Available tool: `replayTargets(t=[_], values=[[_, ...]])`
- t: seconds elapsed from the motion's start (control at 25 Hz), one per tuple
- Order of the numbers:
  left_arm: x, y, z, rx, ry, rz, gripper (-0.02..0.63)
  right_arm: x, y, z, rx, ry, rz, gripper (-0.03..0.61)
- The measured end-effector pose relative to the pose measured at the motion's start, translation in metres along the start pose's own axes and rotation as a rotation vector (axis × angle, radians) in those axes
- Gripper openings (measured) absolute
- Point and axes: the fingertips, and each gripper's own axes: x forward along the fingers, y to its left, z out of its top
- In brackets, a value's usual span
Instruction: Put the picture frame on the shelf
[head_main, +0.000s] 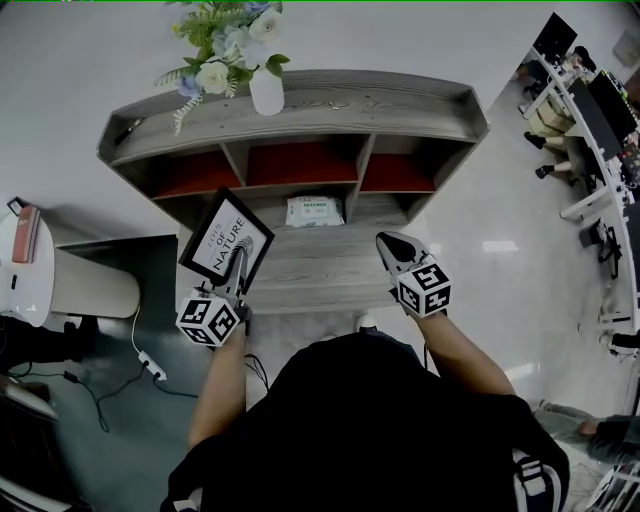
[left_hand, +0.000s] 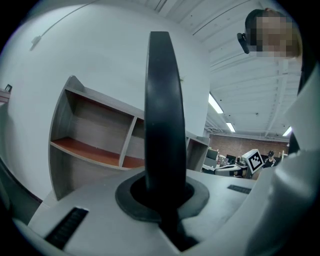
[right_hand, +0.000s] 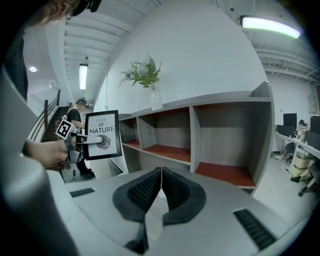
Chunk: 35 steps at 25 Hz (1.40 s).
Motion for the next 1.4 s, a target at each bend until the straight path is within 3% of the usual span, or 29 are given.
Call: replayTargets(t=[1.4], values=[[0.047, -0.016, 0.006, 0.004, -0.053, 0.208, 0.028, 0.035, -0.070, 0.015, -0.051, 0.019, 0.207, 0.017]])
